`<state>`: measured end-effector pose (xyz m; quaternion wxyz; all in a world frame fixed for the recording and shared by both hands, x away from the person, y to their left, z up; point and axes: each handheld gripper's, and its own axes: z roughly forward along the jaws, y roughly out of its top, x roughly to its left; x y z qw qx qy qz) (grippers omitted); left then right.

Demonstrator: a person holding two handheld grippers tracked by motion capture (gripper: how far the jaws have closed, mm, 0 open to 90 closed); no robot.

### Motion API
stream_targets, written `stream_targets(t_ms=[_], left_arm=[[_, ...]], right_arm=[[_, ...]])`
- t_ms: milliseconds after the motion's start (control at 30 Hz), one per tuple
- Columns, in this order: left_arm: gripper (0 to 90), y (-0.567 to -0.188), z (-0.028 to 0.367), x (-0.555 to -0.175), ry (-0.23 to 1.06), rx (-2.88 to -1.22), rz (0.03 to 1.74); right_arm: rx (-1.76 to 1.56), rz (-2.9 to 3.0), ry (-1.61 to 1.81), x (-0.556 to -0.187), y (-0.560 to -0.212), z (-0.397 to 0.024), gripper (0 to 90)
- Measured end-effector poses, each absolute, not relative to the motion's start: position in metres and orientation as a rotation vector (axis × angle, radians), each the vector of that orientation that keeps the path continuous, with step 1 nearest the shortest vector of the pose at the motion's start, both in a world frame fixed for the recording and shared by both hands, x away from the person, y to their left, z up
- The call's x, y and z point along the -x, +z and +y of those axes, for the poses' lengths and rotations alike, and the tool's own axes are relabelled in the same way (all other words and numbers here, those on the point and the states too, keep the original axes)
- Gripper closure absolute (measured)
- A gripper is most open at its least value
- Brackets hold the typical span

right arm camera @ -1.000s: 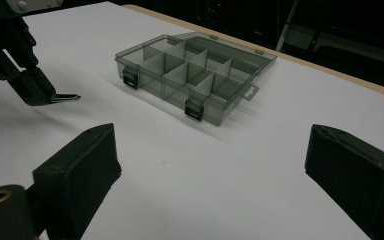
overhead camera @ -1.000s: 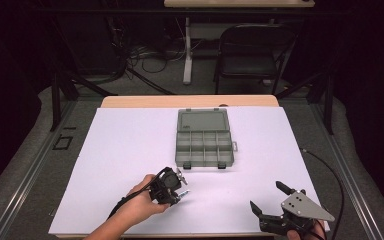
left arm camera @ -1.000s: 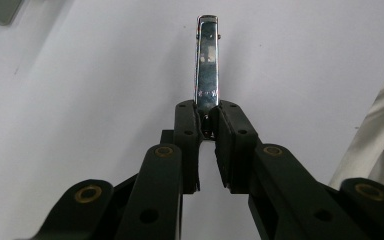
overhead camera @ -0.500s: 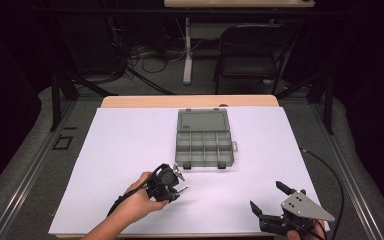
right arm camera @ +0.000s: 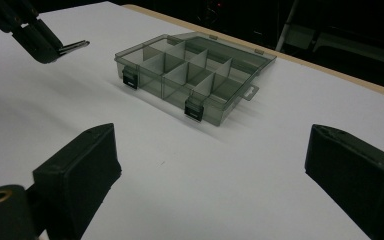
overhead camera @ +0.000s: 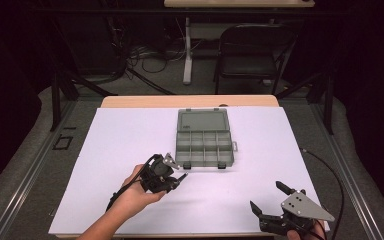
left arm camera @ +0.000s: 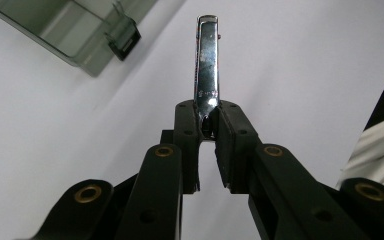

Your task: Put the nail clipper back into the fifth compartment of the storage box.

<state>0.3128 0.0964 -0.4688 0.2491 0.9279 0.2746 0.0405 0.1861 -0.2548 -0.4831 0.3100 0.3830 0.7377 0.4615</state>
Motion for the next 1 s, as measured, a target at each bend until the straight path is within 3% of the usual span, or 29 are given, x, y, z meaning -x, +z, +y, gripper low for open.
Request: stream_targets(t_ms=[533,1000], left_arm=[[79.8,-0.446,0.113,-0.337,0.212,-2.323,0.850],[79.7,-0.449,0.115,-0.362,0.229,-2.254,0.940]], right_arm=[[-1.013,1.954,1.219,-0.186,-0.483,-0.255,6.4],[-1.023,1.950,1.221,-0.186,-0.484,-0.255,6.4]])
